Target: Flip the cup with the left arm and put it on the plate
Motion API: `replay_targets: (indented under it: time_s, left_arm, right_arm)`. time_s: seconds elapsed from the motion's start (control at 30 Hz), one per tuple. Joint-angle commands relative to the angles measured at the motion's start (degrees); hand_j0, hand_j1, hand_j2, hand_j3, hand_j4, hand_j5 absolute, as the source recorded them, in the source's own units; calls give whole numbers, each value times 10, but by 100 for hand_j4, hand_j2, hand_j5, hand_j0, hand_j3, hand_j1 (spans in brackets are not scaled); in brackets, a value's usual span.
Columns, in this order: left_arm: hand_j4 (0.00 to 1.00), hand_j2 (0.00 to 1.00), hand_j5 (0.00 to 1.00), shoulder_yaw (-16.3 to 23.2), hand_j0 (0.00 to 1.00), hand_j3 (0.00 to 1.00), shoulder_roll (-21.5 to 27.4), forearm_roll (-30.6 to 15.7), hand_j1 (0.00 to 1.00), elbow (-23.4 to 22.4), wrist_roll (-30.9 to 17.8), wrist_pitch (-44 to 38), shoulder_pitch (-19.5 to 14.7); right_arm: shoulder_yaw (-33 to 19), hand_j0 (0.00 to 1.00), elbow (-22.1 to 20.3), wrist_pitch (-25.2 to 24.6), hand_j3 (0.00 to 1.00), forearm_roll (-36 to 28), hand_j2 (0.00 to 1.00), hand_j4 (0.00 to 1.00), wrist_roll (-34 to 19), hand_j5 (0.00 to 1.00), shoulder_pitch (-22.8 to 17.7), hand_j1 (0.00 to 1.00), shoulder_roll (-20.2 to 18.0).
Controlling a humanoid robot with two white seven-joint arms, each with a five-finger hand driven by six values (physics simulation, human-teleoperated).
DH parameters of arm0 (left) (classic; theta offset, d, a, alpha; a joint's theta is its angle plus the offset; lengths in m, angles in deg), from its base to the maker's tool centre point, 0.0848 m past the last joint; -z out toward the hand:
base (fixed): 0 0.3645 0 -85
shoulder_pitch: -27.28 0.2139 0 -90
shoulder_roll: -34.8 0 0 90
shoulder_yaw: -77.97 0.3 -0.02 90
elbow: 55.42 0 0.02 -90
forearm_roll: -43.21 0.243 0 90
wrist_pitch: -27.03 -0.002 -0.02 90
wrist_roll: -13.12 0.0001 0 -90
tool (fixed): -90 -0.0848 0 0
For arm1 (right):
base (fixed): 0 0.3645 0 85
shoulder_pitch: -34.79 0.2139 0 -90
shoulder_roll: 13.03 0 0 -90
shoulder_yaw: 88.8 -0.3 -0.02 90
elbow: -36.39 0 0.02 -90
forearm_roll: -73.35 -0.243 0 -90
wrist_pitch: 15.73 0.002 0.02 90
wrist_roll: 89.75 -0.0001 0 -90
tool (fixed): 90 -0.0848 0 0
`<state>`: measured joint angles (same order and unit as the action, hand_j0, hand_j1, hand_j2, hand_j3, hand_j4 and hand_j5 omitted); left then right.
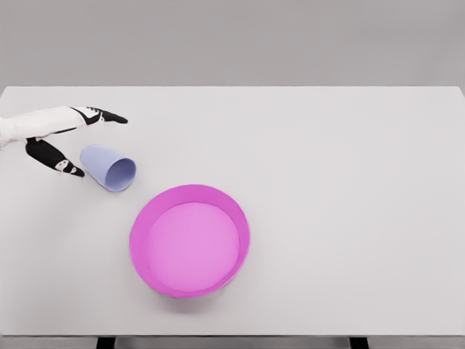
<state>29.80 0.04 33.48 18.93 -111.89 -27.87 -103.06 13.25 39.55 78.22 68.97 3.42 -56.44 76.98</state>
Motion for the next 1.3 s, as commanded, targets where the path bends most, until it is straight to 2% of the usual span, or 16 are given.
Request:
replay_targets:
  time_s: [0.0,0.07,0.17,0.3,0.43,0.47,0.67,0.9,1.2,1.27]
  left_arm:
    - [100,100,100,34,100,100,-17,-2,100,-47,0,-1,0]
    - [100,100,100,42,100,100,-23,-2,100,-64,0,-1,0]
    - [100,100,100,52,100,100,-26,-4,100,-64,0,-1,-3]
    - [100,100,100,97,100,100,-36,6,100,-105,0,-1,-38]
    - [100,100,100,98,100,100,-35,11,100,-111,0,-1,-41]
    - [100,100,100,98,100,100,-38,26,100,-110,0,-1,-47]
    - [100,100,100,98,100,100,-45,48,100,-105,0,-1,-52]
    - [100,100,100,98,100,100,-57,47,100,-107,0,-1,-56]
    - [100,100,100,98,100,100,-68,50,100,-135,0,-1,-60]
    - [100,100,100,98,100,100,-79,62,100,-151,0,-1,-60]
  right_arm:
    - [0,100,0,0,100,0,100,100,0,100,0,100,0]
    - [0,100,0,0,100,0,100,100,0,100,0,100,0]
    - [0,100,0,0,100,0,100,100,0,100,0,100,0]
    - [0,100,0,0,100,0,100,100,0,100,0,100,0]
    - [0,100,0,0,100,0,100,100,0,100,0,100,0]
    - [0,100,0,0,100,0,100,100,0,100,0,100,0]
    - [0,100,0,0,100,0,100,100,0,100,1,100,0]
    - [0,100,0,0,100,0,100,100,0,100,0,100,0]
    - [0,100,0,0,100,0,100,100,0,100,0,100,0]
    - [0,100,0,0,100,0,100,100,0,100,1,100,0]
